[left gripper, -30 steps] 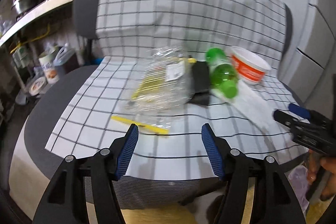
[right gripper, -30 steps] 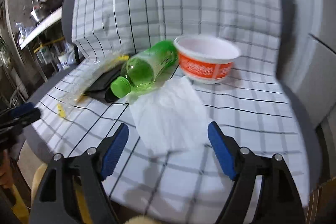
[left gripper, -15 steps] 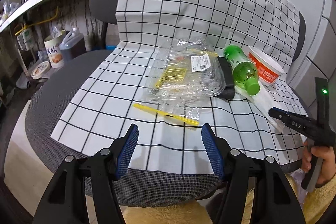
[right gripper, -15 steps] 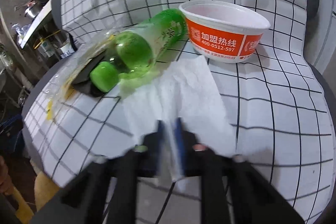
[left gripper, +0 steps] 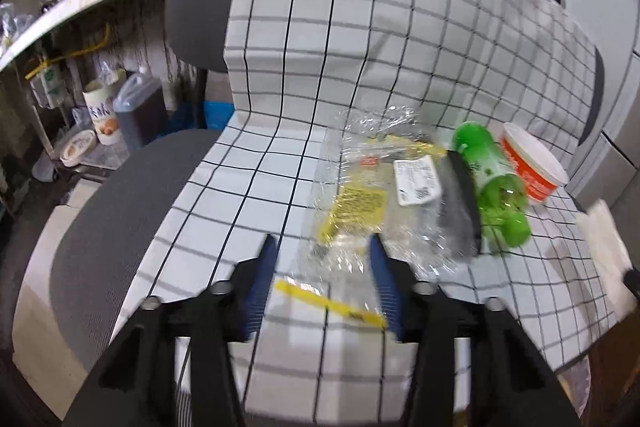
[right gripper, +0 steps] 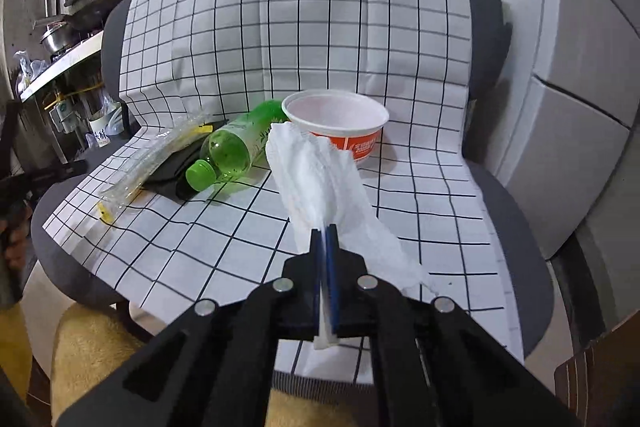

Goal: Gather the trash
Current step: 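Grasp the clear plastic container with the left gripper and lift it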

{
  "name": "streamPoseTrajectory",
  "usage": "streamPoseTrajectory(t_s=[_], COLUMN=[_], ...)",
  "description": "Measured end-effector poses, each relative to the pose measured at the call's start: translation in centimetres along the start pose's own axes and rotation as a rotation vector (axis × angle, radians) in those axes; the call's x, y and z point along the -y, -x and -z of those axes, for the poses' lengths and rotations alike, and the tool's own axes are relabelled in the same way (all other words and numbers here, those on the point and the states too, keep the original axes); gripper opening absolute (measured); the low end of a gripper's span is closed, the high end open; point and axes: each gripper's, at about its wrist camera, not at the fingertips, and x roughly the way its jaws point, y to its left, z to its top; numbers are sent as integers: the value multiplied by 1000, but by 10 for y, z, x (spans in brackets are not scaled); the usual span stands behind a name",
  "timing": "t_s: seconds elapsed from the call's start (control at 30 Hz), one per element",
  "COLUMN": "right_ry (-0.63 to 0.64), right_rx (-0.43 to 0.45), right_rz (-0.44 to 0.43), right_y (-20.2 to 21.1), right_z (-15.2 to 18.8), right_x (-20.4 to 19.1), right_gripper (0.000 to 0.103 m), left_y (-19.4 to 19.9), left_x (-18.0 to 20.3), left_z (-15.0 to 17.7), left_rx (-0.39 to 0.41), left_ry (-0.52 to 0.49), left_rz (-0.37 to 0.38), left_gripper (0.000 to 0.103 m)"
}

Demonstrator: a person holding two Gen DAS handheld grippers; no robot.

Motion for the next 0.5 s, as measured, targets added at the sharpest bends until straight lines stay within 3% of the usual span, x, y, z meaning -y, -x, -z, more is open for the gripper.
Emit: streamPoseTrajectory(t_s=[0.1, 0.4, 0.5], right_ry=[14, -2, 22], right_rx=[15, -5, -4], right_rz=[12, -20, -15], right_y=[5, -2, 0], right_z=[3, 2, 2], right_x=[-6, -17, -22], right_gripper=[3, 3, 3], left_y=[-29, -98, -102], left_x=[-5, -26, -37], left_z=[-9, -25, -26], left_rx=[-51, -171, -180], left_ry=[6, 104, 149], left_rz=[36, 197, 189], left_gripper=[34, 32, 35])
